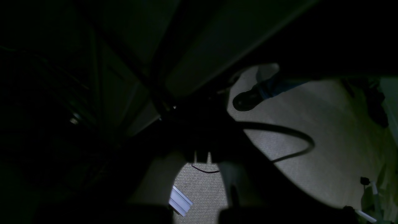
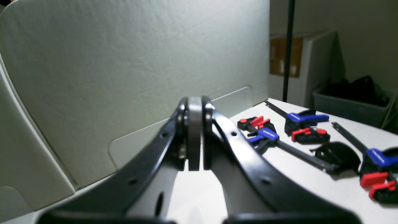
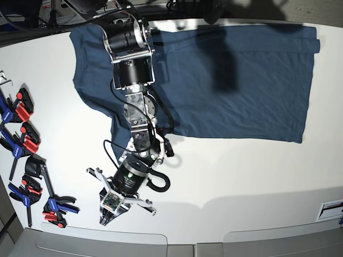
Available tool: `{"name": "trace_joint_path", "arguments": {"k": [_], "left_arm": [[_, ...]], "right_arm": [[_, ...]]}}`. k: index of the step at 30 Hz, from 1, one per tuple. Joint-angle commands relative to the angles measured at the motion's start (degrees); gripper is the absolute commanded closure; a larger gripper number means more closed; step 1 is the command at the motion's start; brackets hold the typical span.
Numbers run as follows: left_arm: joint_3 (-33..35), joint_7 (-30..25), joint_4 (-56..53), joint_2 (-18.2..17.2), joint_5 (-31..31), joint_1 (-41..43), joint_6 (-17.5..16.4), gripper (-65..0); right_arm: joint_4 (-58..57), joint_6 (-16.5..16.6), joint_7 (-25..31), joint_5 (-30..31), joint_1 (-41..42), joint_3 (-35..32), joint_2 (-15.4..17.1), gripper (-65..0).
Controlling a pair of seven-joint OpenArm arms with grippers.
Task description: Fold the T-shirt properly
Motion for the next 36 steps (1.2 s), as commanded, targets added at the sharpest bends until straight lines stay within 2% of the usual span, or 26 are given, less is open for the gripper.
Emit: {"name": "trace_joint_path", "arguments": {"k": [1, 3, 5, 9, 13, 16, 19, 23, 26, 36], "left_arm": [[0.48, -7.56, 0.63, 1.38, -0.50, 0.50, -2.19, 0.0], [0.48, -7.58, 0.63, 1.38, -0.52, 0.50, -2.19, 0.0], [0.48, -7.56, 0.63, 1.38, -0.50, 0.50, -2.19, 0.0], [0.48, -7.61, 0.63, 1.38, -0.50, 0.50, -2.19, 0.0], [0.48, -7.76, 0.63, 1.38, -0.48, 0.50, -2.21, 0.0], [0.48, -7.76, 0.63, 1.38, -0.48, 0.50, -2.19, 0.0], [0.48, -7.76, 0.63, 1.38, -0.50, 0.50, -2.19, 0.0], [0.48, -7.76, 0.63, 1.38, -0.48, 0.50, -2.21, 0.0], [0.48, -7.76, 0.63, 1.38, -0.50, 0.50, -2.21, 0.0], [0.48, -7.76, 0.63, 1.38, -0.48, 0.48, -2.21, 0.0]], "right_arm": [[1.01, -0.20, 2.01, -1.36, 1.88, 0.57, -0.27, 0.0], [1.01, -1.14, 2.23, -1.88, 1.77, 1.86, -0.27, 0.0], [1.01, -3.80, 3.48, -4.92, 1.40, 3.54, -0.27, 0.0], [1.01, -3.93, 10.03, -5.84, 0.31, 7.43, -0.27, 0.0], [1.01, -3.93, 10.58, -5.57, 0.00, 10.99, -0.27, 0.0], [1.01, -3.93, 7.50, -1.95, 0.00, 12.04, -0.27, 0.0], [1.01, -3.74, -1.38, 3.30, 0.00, 12.07, -0.27, 0.0], [1.01, -1.84, -14.40, 8.98, 0.00, 12.07, -0.27, 0.0], [1.01, 0.70, -20.74, 12.50, 0.00, 12.04, -0.27, 0.0], [1.01, 12.52, -21.62, 12.63, 0.02, 7.19, -0.27, 0.0]]}}
